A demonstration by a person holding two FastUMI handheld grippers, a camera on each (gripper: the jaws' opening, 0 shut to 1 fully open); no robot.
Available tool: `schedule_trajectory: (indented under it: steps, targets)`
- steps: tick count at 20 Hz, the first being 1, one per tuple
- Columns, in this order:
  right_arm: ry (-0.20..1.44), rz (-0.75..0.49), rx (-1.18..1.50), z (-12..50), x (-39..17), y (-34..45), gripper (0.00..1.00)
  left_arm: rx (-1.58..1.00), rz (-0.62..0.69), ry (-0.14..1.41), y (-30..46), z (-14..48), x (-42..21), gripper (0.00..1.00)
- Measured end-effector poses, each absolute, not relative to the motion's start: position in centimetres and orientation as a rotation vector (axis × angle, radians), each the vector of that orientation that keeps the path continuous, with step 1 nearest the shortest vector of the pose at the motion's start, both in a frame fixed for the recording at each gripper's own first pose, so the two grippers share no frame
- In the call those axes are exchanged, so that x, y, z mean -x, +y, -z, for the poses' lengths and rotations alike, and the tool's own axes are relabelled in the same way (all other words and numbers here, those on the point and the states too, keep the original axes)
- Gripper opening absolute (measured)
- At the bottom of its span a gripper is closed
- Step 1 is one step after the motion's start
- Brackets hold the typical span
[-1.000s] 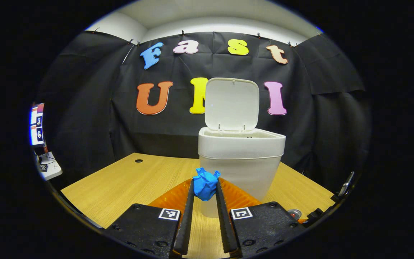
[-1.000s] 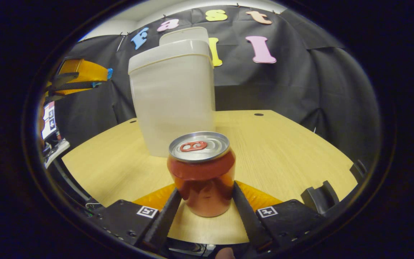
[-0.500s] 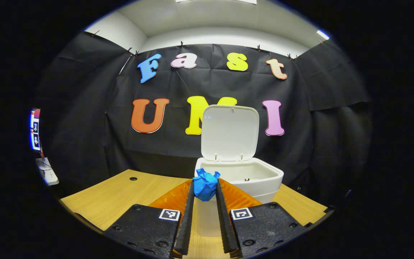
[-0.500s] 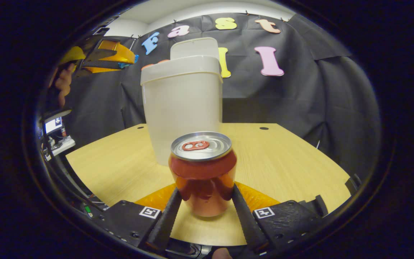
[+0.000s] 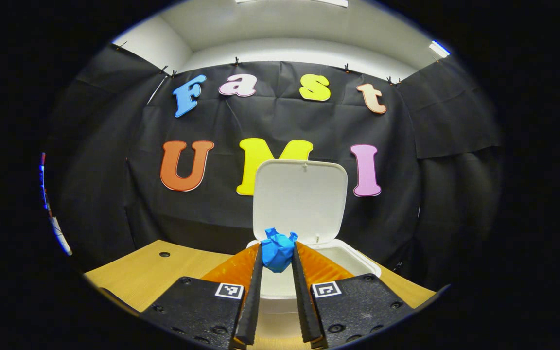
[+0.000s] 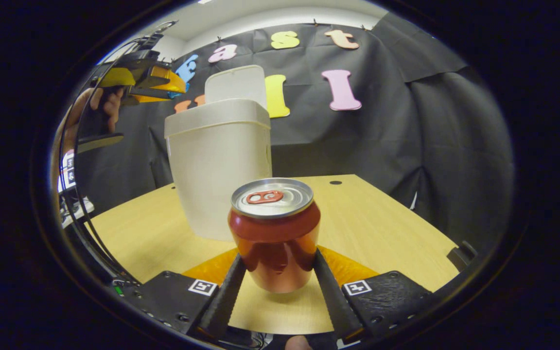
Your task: Press the lid of the desktop garbage bin to open it, pick up the crumpled paper on the desktop and throw it into the bin, then pick up the pop can on the desktop and drop it into the bin, and finally close the garbage bin lid.
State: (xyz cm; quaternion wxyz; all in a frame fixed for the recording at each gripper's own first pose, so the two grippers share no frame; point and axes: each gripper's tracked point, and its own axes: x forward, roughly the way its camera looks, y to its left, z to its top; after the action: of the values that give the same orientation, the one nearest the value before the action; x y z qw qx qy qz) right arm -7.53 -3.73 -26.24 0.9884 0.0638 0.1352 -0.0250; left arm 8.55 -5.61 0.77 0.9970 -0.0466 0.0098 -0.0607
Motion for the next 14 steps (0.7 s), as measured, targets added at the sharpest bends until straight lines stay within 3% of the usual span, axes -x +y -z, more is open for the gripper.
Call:
schedule_trajectory:
  steps: [6,9,10,13,14]
  targets:
    - [0.276,0.063,-0.173,26.7,7.6,-5.1,0.79,0.097,0.147,0.068,-7.3,0.6,-10.8,0.36]
    - [0.274,0.062,-0.178,26.7,7.6,-5.4,0.79,0.077,0.136,0.087,-7.3,1.3,-11.3,0.51]
    - [0.273,0.062,-0.18,26.6,7.6,-5.5,0.79,0.07,0.138,0.087,-7.5,1.3,-11.3,0.51]
    - [0.264,0.066,-0.184,26.4,7.7,-5.9,0.79,0.048,0.12,0.068,-7.4,0.5,-11.1,1.0]
    - [0.26,0.065,-0.188,26.3,7.7,-5.9,0.79,0.038,0.113,0.056,-7.3,0.3,-11.1,0.99]
